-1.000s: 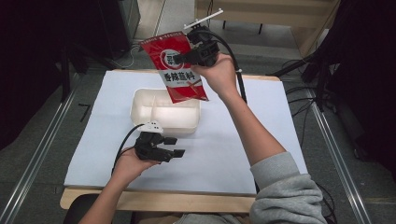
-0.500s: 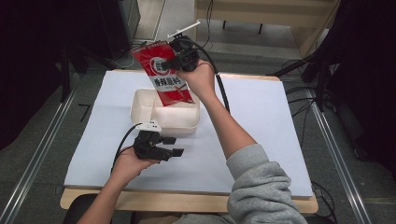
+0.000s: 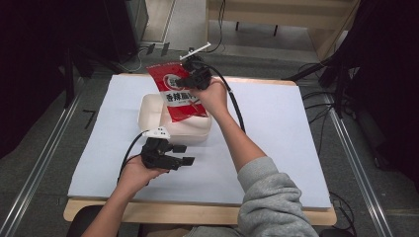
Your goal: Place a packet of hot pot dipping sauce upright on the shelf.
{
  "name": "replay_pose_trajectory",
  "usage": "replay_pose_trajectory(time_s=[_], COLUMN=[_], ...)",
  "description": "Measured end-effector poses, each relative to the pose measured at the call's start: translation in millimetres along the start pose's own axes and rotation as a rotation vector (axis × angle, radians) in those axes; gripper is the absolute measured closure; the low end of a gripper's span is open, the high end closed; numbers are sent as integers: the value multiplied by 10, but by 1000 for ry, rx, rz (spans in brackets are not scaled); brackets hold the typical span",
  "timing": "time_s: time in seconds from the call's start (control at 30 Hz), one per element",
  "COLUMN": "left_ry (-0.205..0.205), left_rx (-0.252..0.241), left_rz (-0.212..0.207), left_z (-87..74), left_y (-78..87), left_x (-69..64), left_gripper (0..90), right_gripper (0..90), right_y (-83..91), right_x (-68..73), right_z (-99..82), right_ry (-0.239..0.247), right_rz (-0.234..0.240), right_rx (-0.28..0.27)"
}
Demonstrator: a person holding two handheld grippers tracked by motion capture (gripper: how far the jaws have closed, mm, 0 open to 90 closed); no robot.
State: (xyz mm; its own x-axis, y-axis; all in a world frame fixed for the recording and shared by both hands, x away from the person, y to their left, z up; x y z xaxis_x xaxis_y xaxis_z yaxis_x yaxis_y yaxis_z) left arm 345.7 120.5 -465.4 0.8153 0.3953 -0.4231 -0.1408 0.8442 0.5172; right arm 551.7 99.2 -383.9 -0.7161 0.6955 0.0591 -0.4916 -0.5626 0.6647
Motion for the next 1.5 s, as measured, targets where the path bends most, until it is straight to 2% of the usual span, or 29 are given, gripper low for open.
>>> replay_pose_trajectory(time_s=[0.13, 0.27, 0.4, 0.57, 0.63, 0.77, 0.83, 1.17, 1.3, 1.5], left_ry=[-3, -3, 1, -1, -2, -4, 1, -1, -3, 2], left_rx=[6, 7, 5, 9, 10, 8, 8, 7, 10, 15], left_rz=[0, 2, 1, 3, 6, 7, 5, 13, 15, 22], left_z=[-3, -3, -6, -8, -8, -6, -9, -19, -24, -29], left_y=[-7, -9, -17, -12, -10, -10, -17, -7, -8, 4], left_x=[-2, -3, -4, -1, 2, 1, 5, 18, 22, 39], left_gripper=[377, 377, 378, 378, 378, 378, 377, 377, 376, 376], right_gripper=[878, 851, 810, 653, 567, 497, 473, 461, 461, 461], right_y=[-4, 11, 44, 112, 132, 182, 223, 468, 590, 723], right_x=[-129, -231, -340, -447, -496, -574, -606, -755, -787, -817], right_z=[-142, -235, -287, -291, -305, -343, -356, -521, -585, -731], right_ry=[18, -34, -52, -83, -122, -161, -157, -123, -142, -127], right_rz=[-35, -13, -22, -37, -38, -17, -15, -39, -33, -31], right_rx=[37, 50, 51, 38, 55, 68, 58, 58, 48, 47])
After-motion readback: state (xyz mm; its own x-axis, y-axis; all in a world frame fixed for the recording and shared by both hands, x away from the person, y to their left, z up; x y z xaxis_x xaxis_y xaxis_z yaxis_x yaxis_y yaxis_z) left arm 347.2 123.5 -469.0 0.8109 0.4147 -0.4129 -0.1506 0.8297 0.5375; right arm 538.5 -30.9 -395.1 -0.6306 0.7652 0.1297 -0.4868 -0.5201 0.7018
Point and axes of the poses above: each handheld gripper's, and its own axes: y roughly backward along the jaws, z roughly out of its top, x roughly to its left, the point moved 9 cm from there along -y, roughly forward along the jaws, and after that the axes turned 9 degrees about -z, right-handed, at the moved point
